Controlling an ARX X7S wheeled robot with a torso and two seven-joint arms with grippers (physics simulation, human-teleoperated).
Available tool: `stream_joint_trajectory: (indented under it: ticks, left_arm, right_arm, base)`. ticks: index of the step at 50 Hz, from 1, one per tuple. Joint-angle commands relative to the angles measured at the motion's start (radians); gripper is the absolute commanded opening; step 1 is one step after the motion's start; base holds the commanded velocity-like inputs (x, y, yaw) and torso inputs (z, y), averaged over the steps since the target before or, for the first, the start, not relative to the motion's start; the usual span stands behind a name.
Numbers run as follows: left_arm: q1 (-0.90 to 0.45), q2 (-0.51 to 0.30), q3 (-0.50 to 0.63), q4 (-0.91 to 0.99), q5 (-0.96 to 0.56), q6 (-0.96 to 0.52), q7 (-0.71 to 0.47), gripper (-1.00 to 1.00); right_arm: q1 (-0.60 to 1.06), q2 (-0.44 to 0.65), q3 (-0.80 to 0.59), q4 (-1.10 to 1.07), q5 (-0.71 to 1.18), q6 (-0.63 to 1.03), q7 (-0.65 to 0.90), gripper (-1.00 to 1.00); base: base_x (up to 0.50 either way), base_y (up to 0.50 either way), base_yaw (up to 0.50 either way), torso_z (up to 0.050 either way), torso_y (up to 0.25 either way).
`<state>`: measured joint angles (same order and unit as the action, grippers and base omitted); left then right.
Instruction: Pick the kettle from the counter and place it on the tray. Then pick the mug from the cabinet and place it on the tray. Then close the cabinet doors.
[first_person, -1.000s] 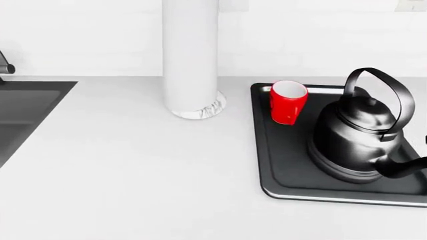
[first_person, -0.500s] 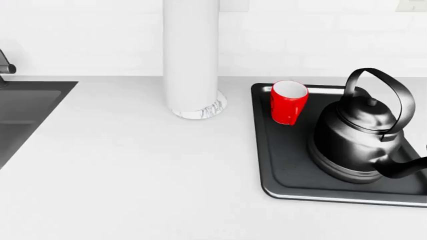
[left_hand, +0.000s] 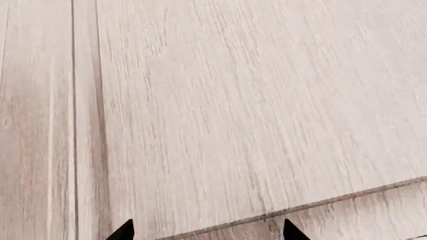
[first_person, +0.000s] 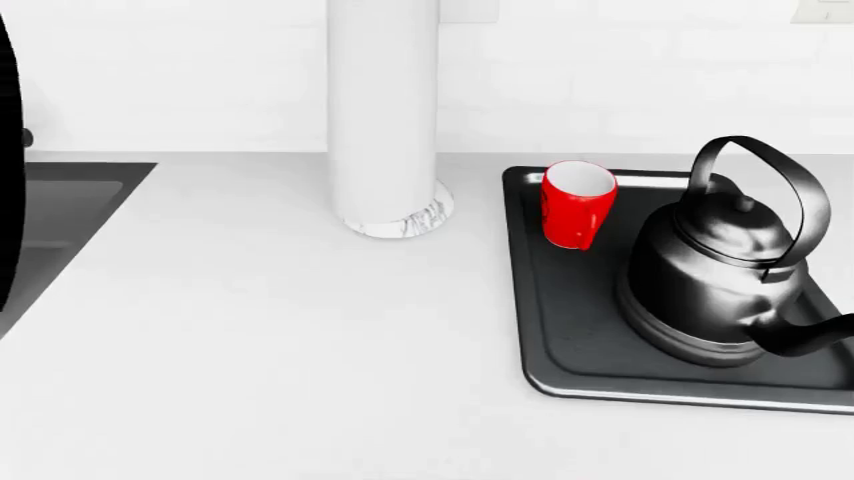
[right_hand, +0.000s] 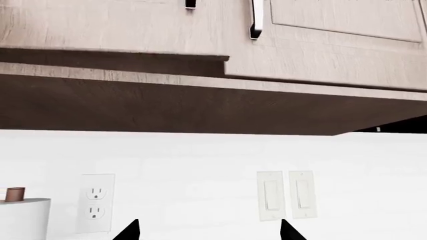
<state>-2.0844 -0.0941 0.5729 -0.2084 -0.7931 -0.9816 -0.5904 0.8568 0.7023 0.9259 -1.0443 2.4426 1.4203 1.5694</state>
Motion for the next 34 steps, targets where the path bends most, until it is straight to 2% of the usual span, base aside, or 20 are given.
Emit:
stream_joint_trajectory:
  ticks: [1, 15, 23, 34]
  left_arm:
    - [0.104, 0.009, 0.189, -0.083, -0.197, -0.014, 0.093, 1.0]
    - [0.11, 0.005, 0.214, -0.101, -0.183, 0.013, 0.114, 1.0]
    - [0.045, -0.001, 0.029, -0.046, -0.238, 0.167, 0.098, 1.0]
    - [-0.052, -0.055, -0.109, 0.022, -0.357, 0.153, 0.079, 1.0]
  right_arm:
    - [0.003, 0.01, 0.01, -0.003, 0.02, -0.01, 0.001, 1.0]
    - [0.001, 0.008, 0.013, -0.003, 0.023, -0.01, 0.001, 1.0]
    - [-0.003, 0.0, 0.022, -0.003, 0.027, -0.002, 0.001, 1.0]
    - [0.0, -0.011, 0.015, -0.003, 0.023, 0.008, 0.001, 1.0]
  base:
    - [0.0, 0.0, 0.0, 0.0, 0.0]
    - [0.0, 0.0, 0.0, 0.0, 0.0]
    - [0.0, 0.0, 0.0, 0.0, 0.0]
    - [0.0, 0.0, 0.0, 0.0, 0.0]
